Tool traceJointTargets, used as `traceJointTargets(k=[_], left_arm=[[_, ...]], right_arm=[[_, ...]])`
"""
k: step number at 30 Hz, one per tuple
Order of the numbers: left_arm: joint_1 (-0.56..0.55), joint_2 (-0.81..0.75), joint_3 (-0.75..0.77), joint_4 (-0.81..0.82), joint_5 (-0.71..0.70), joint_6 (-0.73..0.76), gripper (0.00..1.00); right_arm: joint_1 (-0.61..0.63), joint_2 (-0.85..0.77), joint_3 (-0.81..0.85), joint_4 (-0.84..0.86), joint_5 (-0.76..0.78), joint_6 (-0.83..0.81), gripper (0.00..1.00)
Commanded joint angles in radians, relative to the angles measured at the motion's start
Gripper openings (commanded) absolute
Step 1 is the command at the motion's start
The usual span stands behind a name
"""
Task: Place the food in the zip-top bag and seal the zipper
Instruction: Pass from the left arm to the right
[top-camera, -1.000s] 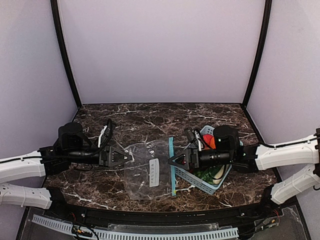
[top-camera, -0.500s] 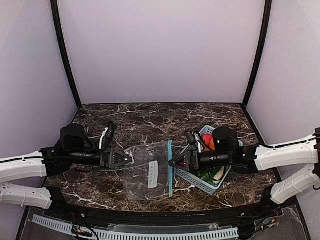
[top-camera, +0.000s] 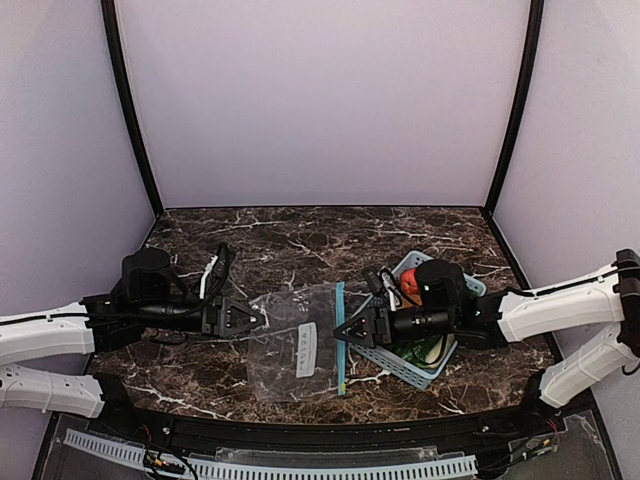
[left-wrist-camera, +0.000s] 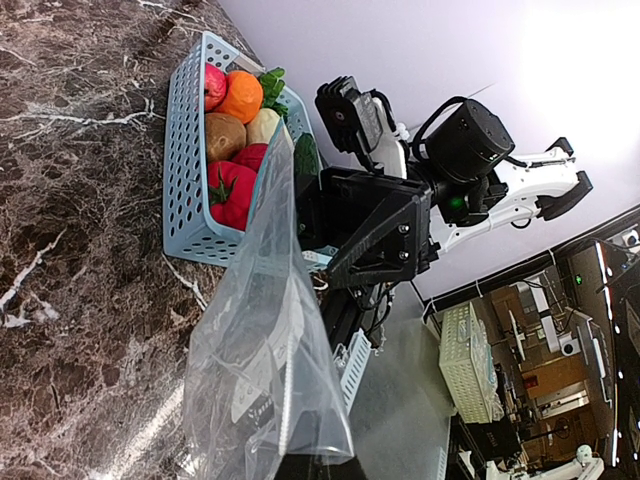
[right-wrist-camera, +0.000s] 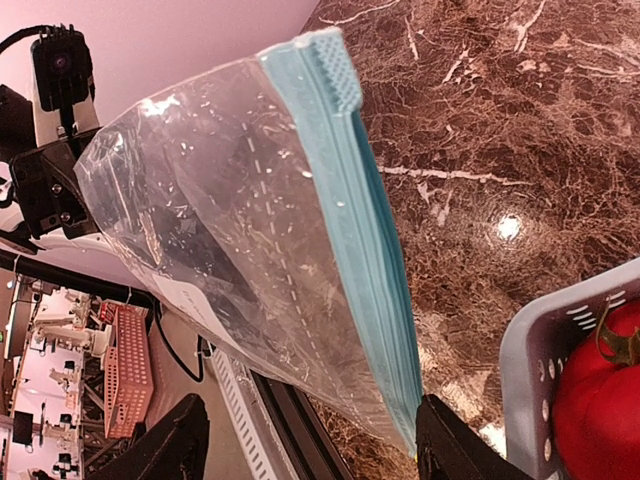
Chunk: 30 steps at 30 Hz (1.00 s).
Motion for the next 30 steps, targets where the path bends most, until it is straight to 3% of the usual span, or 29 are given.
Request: traceJointTargets(k=[1, 8, 25, 30], left_arm=[[-0.001, 0.005, -0.016, 0.028, 0.013, 0.001, 0.01], [-0.001, 0.006, -0.015, 0.029, 0.014, -0.002, 0.01], [-0.001, 0.003, -0.023, 0.027, 0.0, -0.012, 0.01], [-0.001, 0.003, -0.025, 0.025, 0.005, -0.01, 0.01]], right_arm=[[-0.007, 0.018, 0.013, 0.044, -0.017, 0.002, 0.69], [-0.006, 0.04, 0.019, 0.063, -0.03, 0.0, 0.68], [-0.006, 0.057, 0.016, 0.1, -0.092, -0.016, 0.55], [-0.007, 0.052, 0.015, 0.066, -0.034, -0.008, 0.54]])
